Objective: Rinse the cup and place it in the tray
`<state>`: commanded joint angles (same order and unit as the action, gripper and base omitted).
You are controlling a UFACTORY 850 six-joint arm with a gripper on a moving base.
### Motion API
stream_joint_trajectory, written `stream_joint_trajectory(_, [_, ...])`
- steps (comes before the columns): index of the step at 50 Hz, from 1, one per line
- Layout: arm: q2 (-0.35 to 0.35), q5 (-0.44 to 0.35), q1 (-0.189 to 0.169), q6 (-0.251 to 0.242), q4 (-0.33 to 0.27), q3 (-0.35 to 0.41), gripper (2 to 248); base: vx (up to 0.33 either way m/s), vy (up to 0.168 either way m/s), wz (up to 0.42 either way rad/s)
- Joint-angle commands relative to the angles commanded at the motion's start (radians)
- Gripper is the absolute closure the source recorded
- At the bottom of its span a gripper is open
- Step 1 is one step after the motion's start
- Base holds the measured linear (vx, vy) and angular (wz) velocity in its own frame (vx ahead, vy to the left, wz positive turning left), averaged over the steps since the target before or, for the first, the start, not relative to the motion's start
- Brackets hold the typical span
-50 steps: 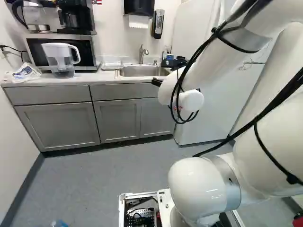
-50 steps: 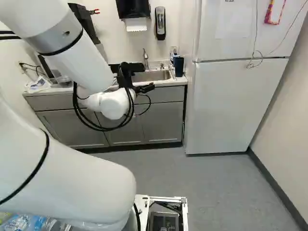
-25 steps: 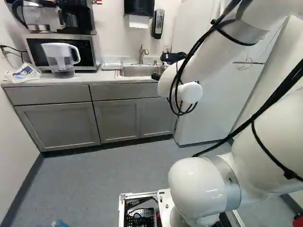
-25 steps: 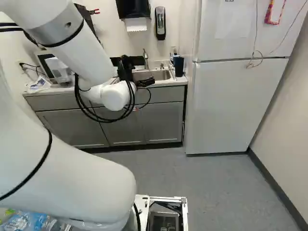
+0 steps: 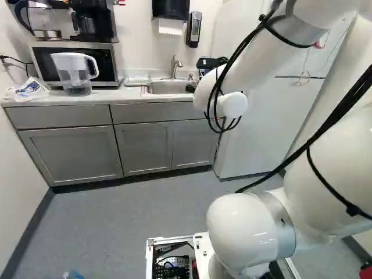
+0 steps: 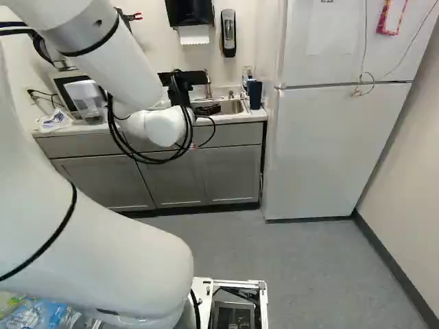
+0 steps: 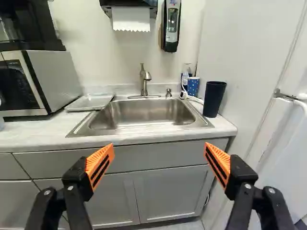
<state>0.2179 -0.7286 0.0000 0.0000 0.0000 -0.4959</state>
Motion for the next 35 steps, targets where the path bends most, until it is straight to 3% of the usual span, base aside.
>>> stream_joint_trajectory(35, [-0.03,0.069,0.0,0.0,0.0,-0.104,3,0.0,0.0,0.0])
